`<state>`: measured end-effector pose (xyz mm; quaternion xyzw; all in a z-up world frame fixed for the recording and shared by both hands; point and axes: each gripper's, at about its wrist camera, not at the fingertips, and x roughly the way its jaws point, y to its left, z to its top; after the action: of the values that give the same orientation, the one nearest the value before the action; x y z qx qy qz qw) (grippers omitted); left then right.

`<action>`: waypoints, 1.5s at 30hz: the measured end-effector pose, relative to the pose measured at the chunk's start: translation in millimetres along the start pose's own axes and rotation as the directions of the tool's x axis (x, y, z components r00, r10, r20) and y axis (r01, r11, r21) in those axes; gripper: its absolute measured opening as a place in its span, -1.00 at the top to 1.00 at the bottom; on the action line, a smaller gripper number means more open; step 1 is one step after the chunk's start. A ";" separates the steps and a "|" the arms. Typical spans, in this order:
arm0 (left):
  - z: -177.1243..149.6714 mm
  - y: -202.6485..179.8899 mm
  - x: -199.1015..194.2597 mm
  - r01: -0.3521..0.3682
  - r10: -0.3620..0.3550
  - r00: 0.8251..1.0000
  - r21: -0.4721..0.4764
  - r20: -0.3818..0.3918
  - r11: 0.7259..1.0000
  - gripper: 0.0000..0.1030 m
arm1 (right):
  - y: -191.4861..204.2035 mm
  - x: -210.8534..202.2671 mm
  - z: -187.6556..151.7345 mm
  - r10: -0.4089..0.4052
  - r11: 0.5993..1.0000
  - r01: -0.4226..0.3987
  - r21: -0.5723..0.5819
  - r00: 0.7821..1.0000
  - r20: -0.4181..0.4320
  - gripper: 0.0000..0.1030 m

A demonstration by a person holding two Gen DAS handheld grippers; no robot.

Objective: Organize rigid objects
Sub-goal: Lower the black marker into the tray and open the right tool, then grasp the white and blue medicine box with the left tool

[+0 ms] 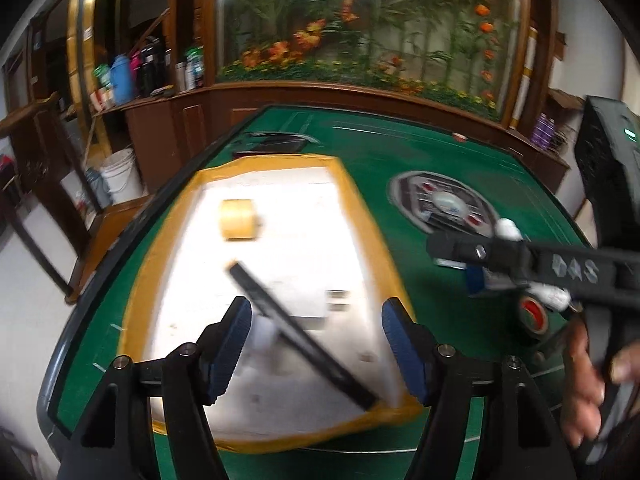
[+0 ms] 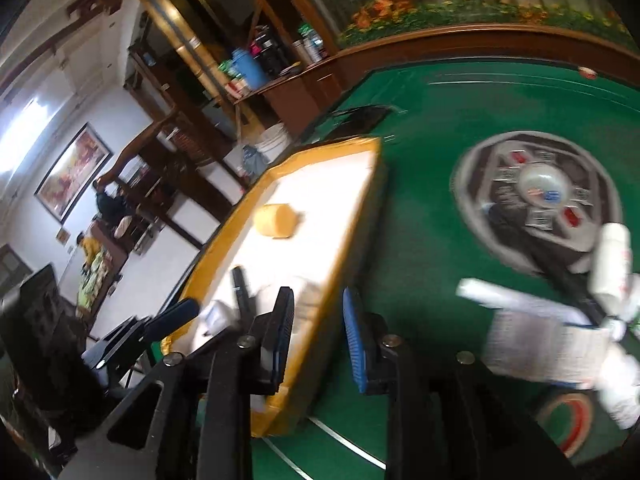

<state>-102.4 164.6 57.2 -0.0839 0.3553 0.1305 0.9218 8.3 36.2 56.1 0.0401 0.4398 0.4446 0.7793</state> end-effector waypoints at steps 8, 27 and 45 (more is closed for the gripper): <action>-25.6 -75.9 -2.4 0.173 -0.168 0.985 0.157 -0.047 0.972 -0.51 | -79.9 -43.3 1.2 -0.171 0.981 0.166 0.103 0.984 0.050 0.50; -31.0 -94.8 16.1 0.281 -0.266 0.951 0.079 -0.157 0.957 -0.71 | -104.7 -59.0 -22.2 0.013 0.985 -0.007 0.173 0.999 -0.038 0.32; -18.3 -98.9 30.2 0.224 -0.212 0.958 0.043 -0.193 0.974 -0.74 | -94.3 -39.6 -36.4 0.388 0.891 -0.329 0.313 0.909 -0.149 0.16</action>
<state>-62.7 71.4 29.4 -0.1046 0.4331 0.0083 0.8952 35.5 -61.3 16.9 0.1846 0.5621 0.5161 0.6193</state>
